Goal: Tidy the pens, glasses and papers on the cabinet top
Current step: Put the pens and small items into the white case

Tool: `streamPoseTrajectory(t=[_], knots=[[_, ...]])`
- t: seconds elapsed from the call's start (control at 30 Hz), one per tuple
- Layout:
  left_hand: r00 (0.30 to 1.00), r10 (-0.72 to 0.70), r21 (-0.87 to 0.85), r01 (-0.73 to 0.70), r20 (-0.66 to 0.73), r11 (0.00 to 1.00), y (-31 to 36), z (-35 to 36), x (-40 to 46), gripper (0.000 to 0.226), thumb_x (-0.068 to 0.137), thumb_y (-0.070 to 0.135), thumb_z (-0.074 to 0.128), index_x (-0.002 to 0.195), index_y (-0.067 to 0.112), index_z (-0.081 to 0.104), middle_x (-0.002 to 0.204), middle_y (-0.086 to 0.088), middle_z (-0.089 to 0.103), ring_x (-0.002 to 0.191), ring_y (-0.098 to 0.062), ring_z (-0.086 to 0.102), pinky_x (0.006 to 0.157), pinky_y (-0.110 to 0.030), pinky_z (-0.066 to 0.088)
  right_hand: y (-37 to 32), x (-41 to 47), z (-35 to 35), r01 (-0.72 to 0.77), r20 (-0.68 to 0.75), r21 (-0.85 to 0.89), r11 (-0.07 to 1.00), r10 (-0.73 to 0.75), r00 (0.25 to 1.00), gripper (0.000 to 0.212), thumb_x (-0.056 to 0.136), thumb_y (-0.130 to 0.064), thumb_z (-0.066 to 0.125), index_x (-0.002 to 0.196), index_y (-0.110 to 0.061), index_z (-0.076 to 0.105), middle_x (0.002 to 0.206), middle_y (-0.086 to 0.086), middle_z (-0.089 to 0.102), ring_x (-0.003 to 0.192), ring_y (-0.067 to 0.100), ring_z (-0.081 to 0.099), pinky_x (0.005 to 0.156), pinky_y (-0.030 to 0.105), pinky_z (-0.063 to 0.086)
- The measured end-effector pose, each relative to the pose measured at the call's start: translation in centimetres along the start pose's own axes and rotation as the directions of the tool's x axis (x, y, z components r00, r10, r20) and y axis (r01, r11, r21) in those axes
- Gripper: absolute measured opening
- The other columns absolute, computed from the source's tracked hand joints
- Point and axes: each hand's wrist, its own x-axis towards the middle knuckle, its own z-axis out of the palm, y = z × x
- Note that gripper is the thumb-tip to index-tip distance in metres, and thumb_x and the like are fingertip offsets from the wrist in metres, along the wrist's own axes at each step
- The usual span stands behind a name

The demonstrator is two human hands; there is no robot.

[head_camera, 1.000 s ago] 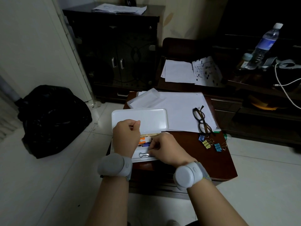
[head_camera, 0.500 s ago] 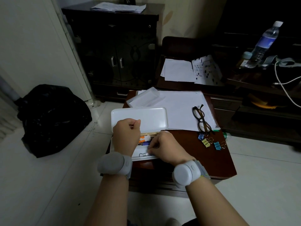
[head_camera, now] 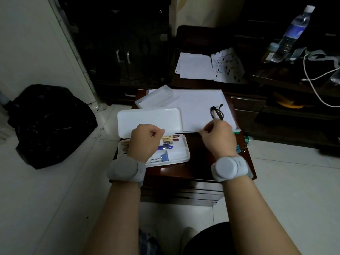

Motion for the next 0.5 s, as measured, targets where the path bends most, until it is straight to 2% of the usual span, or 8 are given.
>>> streamPoseTrajectory(t=[0.1, 0.17, 0.27, 0.5], knots=[[0.997, 0.030, 0.018, -0.031, 0.070, 0.999, 0.0, 0.4, 0.1, 0.023, 0.088, 0.020, 0.063, 0.084, -0.001, 0.072, 0.077, -0.014, 0.071, 0.072, -0.026, 0.065, 0.074, -0.026, 0.049, 1.5, 0.5, -1.5, -0.166, -0.057, -0.019, 0.986, 0.164, 0.985, 0.031, 0.083, -0.013, 0.063, 0.112, -0.001, 0.057, 0.121, 0.020, 0.050, 0.106, 0.038, 0.056, 0.084, 0.035, 0.045], [0.995, 0.041, 0.022, -0.043, 0.092, 0.999, 0.2, 0.6, 0.1, 0.022, 0.088, 0.020, 0.063, 0.085, 0.000, 0.072, 0.078, -0.014, 0.071, 0.073, -0.025, 0.065, 0.075, -0.025, 0.049, 2.2, 0.7, -2.1, -0.258, -0.054, -0.021, 0.966, 0.256, 0.965, 0.041, 0.083, -0.008, 0.064, 0.119, 0.003, 0.049, 0.126, 0.022, 0.048, 0.111, 0.039, 0.054, 0.088, 0.037, 0.045], [0.994, 0.062, 0.030, -0.065, 0.093, 0.997, 0.3, 0.7, 0.1, 0.022, 0.088, 0.020, 0.063, 0.086, 0.000, 0.072, 0.078, -0.014, 0.071, 0.072, -0.024, 0.065, 0.075, -0.025, 0.049, 2.9, 1.0, -2.0, -0.303, -0.015, -0.010, 0.953, 0.303, 0.953, 0.046, 0.083, -0.004, 0.065, 0.122, 0.005, 0.042, 0.128, 0.024, 0.050, 0.118, 0.038, 0.051, 0.093, 0.038, 0.044], [0.996, 0.041, 0.010, -0.042, 0.077, 0.999, 0.2, 0.7, 0.3, 0.022, 0.089, 0.020, 0.062, 0.088, 0.000, 0.073, 0.081, -0.014, 0.072, 0.074, -0.026, 0.066, 0.080, -0.032, 0.053, 3.1, 1.1, -1.3, -0.329, 0.008, -0.020, 0.944, 0.329, 0.944, 0.039, 0.087, -0.002, 0.053, 0.123, 0.008, 0.041, 0.127, 0.027, 0.051, 0.119, 0.041, 0.050, 0.094, 0.040, 0.044]])
